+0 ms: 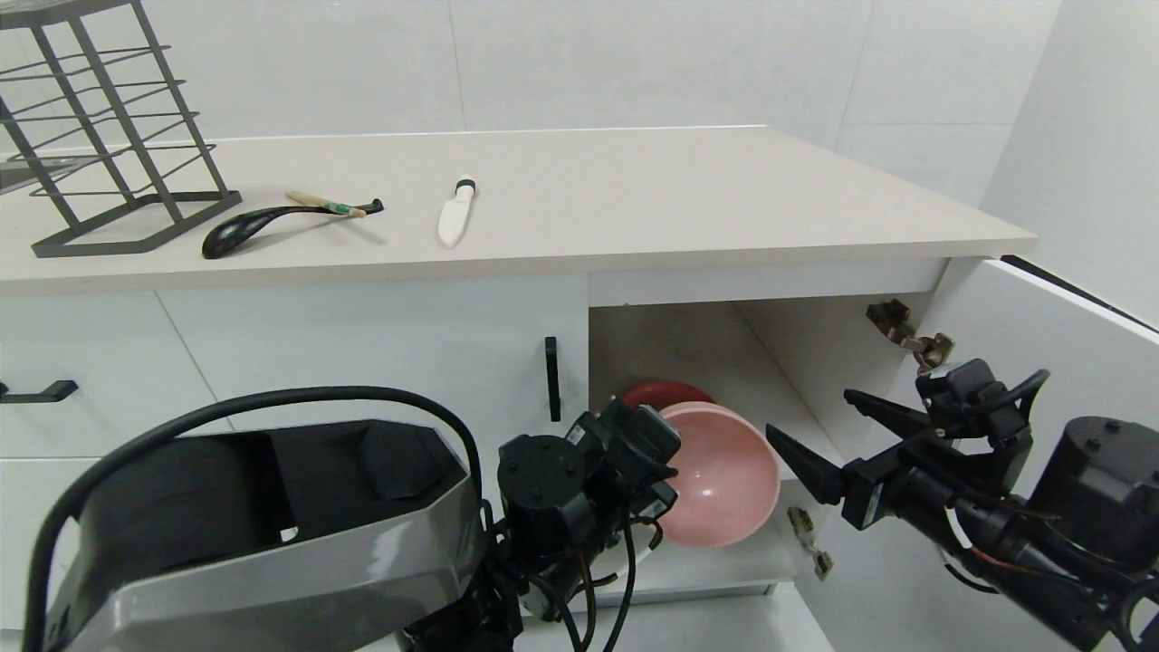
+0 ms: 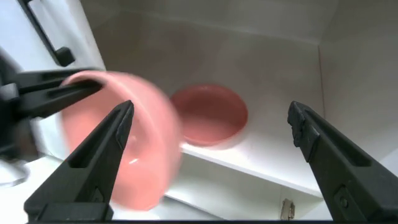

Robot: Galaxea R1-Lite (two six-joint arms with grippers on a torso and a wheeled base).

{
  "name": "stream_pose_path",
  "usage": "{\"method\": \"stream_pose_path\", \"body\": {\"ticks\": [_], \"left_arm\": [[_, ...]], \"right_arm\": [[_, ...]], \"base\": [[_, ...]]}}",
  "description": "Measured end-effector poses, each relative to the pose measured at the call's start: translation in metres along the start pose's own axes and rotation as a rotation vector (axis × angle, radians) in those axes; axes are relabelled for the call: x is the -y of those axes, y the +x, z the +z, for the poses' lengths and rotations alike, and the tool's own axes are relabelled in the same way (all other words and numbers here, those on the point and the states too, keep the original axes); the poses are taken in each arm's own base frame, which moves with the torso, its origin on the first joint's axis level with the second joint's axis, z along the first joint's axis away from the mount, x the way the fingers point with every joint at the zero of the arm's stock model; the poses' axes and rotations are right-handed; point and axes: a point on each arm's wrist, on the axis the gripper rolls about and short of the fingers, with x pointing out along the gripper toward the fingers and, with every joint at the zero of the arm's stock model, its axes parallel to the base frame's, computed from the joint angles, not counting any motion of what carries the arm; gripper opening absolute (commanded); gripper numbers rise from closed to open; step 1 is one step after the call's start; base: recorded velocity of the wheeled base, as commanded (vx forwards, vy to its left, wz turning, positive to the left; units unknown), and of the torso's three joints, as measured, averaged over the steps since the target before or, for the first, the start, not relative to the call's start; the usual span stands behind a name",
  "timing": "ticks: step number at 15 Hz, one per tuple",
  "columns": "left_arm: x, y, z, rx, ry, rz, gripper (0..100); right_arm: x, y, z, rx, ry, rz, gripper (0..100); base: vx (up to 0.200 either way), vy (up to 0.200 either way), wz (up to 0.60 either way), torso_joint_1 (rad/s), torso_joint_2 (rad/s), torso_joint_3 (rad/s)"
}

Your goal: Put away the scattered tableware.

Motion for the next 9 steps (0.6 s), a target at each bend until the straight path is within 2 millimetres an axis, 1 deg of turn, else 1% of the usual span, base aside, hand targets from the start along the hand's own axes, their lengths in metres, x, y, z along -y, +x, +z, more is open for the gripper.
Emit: {"method": "stream_pose_path", "body": {"ticks": [2, 5, 7, 9], "left_arm": [[0.003, 0.006, 0.0, 0.012, -0.011, 0.003, 0], [0.006, 0.008, 0.002, 0.025, -0.042, 0.002, 0], [0.009, 0.011, 0.007, 0.046, -0.064, 0.0, 0], [0.009, 0.018, 0.015, 0.088, -0.086, 0.013, 0]], "right_arm": [[0.0, -0.002, -0.003, -0.016, 0.001, 0.001, 100], [0.0, -0.001, -0.011, -0.057, 0.002, -0.002, 100], [0.002, 0.001, -0.018, -0.089, 0.012, -0.011, 100], [0.003, 0.004, -0.023, -0.116, 0.018, -0.016, 100]], "base": [[0.0, 0.0, 0.0, 0.0, 0.0, 0.0], [0.0, 0.0, 0.0, 0.0, 0.0, 0.0], [0.0, 0.0, 0.0, 0.0, 0.0, 0.0], [0.0, 0.0, 0.0, 0.0, 0.0, 0.0]]}}
